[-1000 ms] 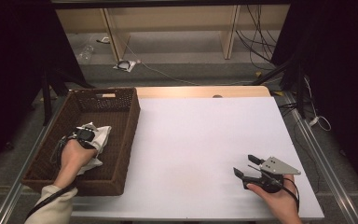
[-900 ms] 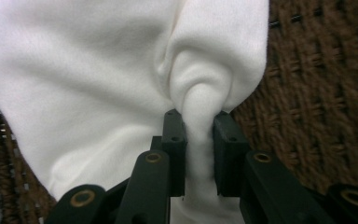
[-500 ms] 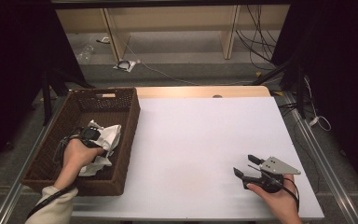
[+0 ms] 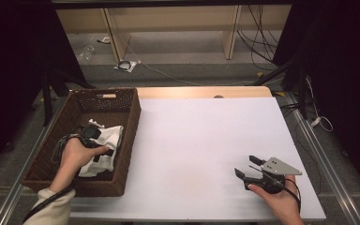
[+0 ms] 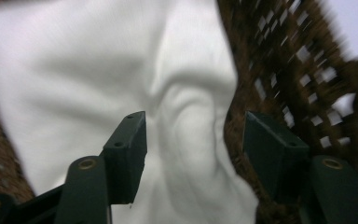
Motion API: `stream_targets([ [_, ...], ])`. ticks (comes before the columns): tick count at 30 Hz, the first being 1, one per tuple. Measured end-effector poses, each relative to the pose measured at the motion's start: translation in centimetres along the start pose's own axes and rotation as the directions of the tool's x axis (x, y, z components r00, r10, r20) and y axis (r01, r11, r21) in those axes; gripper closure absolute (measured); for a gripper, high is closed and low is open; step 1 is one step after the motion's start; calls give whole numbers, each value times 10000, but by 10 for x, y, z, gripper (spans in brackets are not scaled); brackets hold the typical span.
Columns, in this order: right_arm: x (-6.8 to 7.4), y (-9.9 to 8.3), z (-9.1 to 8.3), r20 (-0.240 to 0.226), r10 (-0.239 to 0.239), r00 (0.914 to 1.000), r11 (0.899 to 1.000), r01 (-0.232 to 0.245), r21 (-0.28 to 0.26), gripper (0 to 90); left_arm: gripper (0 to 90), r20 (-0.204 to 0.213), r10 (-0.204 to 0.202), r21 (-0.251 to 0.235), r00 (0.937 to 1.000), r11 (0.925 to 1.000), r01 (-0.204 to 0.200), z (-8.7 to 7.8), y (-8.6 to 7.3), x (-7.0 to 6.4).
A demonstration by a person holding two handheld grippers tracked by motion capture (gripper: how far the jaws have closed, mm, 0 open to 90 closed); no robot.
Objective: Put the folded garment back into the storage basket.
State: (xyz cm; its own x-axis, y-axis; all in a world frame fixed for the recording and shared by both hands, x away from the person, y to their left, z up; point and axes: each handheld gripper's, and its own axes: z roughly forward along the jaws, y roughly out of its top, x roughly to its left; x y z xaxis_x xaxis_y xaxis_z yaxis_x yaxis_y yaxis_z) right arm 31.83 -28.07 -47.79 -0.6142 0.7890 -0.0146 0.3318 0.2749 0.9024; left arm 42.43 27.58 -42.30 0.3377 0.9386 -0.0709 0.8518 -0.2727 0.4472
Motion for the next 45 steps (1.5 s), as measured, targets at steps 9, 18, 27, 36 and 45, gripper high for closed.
stream_targets([
  [9,0,0,0,15,-5,10000,10000,5,-24,254,893,-113,578,1259,9983,9905,-560,-1,-5,5],
  [18,0,0,0,26,-14,10000,10000,14,2,254,889,337,1128,2044,9930,9718,-1174,19,-6,-4],
  [27,0,0,-1,24,-11,10000,10000,11,-28,255,818,385,848,1636,9957,9824,-900,15,-7,0],
  [36,0,1,-1,30,-33,10000,10000,33,-42,254,662,154,460,-570,9988,9974,-450,-13,-3,0],
  [45,0,1,-1,5,-57,10000,9999,57,-134,254,449,423,369,-2688,9984,9629,-242,-32,-6,-11],
])
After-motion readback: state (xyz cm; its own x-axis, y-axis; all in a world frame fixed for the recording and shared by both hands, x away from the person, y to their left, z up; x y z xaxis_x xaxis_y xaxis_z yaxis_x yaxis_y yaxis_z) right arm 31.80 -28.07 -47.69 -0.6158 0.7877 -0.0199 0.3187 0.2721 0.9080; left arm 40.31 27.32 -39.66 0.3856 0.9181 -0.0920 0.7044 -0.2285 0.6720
